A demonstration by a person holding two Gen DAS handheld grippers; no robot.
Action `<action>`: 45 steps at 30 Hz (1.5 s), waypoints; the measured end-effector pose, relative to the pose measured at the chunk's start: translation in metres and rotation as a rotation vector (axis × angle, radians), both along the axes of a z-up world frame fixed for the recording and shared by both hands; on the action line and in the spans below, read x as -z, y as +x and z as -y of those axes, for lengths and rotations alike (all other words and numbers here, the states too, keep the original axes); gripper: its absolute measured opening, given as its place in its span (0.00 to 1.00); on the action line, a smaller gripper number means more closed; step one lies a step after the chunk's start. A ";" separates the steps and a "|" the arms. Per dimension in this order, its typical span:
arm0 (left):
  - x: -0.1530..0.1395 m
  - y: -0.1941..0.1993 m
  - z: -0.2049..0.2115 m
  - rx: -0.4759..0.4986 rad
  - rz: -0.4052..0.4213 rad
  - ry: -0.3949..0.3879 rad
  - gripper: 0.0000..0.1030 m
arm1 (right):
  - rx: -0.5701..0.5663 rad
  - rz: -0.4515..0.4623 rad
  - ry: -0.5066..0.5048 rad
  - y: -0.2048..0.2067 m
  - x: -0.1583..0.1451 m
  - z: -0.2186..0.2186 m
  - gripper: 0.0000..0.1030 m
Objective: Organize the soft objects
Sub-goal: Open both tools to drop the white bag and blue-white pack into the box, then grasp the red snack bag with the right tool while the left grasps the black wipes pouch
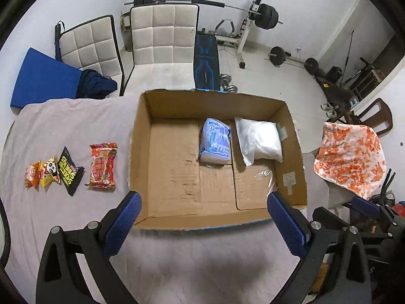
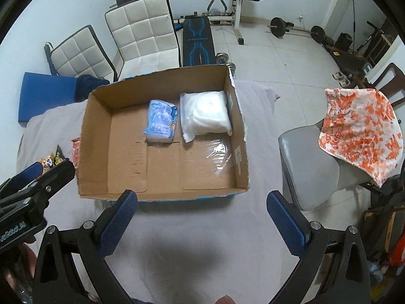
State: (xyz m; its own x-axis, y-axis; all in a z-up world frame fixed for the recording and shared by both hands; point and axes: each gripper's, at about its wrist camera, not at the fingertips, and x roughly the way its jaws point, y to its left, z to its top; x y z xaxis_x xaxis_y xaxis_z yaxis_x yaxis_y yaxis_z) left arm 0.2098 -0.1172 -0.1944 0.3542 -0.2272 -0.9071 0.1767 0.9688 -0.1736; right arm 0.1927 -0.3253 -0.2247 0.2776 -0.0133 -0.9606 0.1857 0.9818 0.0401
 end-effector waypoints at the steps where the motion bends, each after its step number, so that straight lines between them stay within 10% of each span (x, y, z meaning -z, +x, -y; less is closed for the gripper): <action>1: -0.005 -0.003 -0.005 0.004 0.003 -0.007 0.99 | 0.005 0.004 0.008 -0.001 -0.004 -0.004 1.00; 18: -0.036 0.041 -0.204 -0.204 0.011 0.038 0.99 | -0.220 -0.005 0.168 0.086 -0.016 -0.226 1.00; 25: 0.044 0.080 -0.299 -0.351 -0.178 0.017 0.99 | -0.291 -0.169 0.209 0.142 0.061 -0.329 1.00; 34: 0.181 0.119 -0.341 -0.513 -0.513 -0.155 0.94 | -0.226 -0.288 0.173 0.182 0.147 -0.355 1.00; 41: 0.229 0.141 -0.333 -0.523 -0.600 -0.134 0.93 | -0.201 -0.318 0.151 0.197 0.169 -0.353 1.00; 45: 0.244 0.148 -0.322 -0.489 -0.604 -0.056 0.73 | -0.206 -0.328 0.146 0.203 0.172 -0.356 1.00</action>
State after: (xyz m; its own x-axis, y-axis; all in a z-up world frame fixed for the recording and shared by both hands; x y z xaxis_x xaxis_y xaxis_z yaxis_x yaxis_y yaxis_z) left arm 0.3579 0.2047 -0.4387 -0.1263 -0.2232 -0.9665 -0.4090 0.8994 -0.1543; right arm 0.3952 0.0309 -0.3970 -0.0610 0.1532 -0.9863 0.0121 0.9882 0.1527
